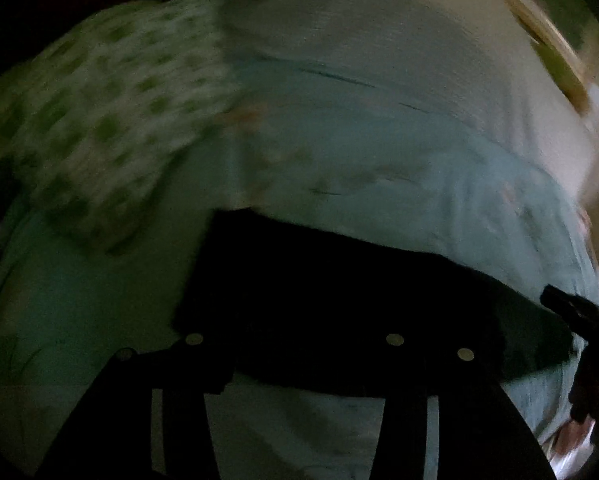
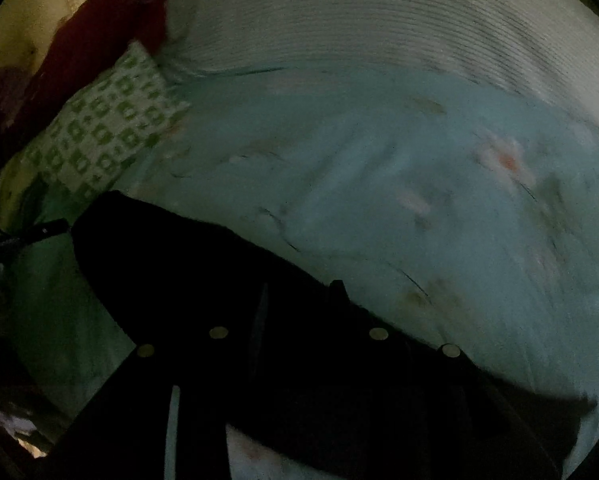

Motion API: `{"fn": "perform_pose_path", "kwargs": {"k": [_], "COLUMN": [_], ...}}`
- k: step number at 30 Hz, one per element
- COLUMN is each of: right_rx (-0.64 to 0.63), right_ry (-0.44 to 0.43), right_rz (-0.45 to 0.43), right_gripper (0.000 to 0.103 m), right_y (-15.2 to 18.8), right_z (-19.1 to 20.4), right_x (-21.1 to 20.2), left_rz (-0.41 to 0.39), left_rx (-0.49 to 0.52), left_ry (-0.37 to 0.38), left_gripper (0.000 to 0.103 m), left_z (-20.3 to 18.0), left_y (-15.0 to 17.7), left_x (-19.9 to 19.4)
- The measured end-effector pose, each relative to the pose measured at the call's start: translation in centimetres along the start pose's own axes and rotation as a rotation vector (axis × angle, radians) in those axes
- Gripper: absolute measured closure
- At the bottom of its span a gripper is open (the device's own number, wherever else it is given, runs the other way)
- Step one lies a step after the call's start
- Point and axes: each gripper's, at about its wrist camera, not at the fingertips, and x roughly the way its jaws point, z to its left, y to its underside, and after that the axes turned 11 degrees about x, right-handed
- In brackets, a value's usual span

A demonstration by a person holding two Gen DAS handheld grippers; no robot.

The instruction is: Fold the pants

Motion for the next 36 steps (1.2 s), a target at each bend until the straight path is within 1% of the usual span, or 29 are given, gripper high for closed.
{"fn": "perform_pose_path", "kwargs": {"k": [2,6,7,9,12,15,17,21,22,23,24,26,27,31,36], "right_rx": [0.056,0.192,0.219,0.253,0.309,0.348,0.375,0.443,0.460,0.478,0.498,0.538,0.553,0.607,0.671], "right_ry": [0.027,0.074,0.084,0.099,0.128,0.143,0.153,0.171,0.179,0.185,0.189,0.196,0.197,0.203,0.210], "right_rz": [0.000,0.001,0.002,0.000,-0.011,-0.021,-0.027,-0.042,-0.045,-0.050,-0.057,-0.072,-0.077,-0.099,-0.119], "right_gripper": [0.070,0.070,0.070,0.070,0.070,0.070,0.070,0.070,0.068,0.064,0.062,0.062,0.062,0.062,0.062], "right_y": [1.1,3.4,3.9,4.8,6.5,7.4,8.1,9.5,9.7,10.0,10.3,10.7,10.8,11.4,12.0], "right_z": [-2.0,-5.8,-6.5,-7.3,-8.7,-9.5,-10.1,-11.6,-12.0,-12.4,-12.9,-13.9,-14.3,-15.9,-17.7], "right_x": [-1.3,-3.3,-3.7,-4.3,-5.7,-6.5,-7.0,-8.0,-8.2,-8.4,-8.6,-9.1,-9.2,-9.7,-10.1], "left_rz": [0.011,0.042,0.049,0.073,0.089,0.109,0.122,0.147,0.151,0.154,0.159,0.161,0.167,0.193,0.229], "left_rx": [0.062,0.186,0.207,0.266,0.337,0.377,0.410,0.476,0.504,0.528,0.560,0.619,0.659,0.754,0.874], "left_ry": [0.043,0.128,0.140,0.192,0.230,0.280,0.315,0.376,0.391,0.405,0.425,0.444,0.469,0.536,0.583], "left_gripper": [0.054,0.054,0.051,0.051,0.049,0.049,0.046,0.044,0.042,0.041,0.040,0.039,0.038,0.038,0.036], "left_z": [-2.5,-7.5,-8.3,-10.9,-13.8,-16.6,-18.7,-22.3,-23.2,-24.1,-25.3,-27.4,-28.9,-33.3,-39.5], "left_y": [-0.6,-0.6,-0.6,-0.4,-0.1,-0.1,-0.3,-1.1,-1.4,-1.7,-2.1,-2.8,-3.4,-4.8,-5.9], "left_x": [0.8,2.1,2.5,3.3,3.6,4.2,4.7,5.3,5.4,5.6,5.7,6.1,6.4,7.3,8.8]}}
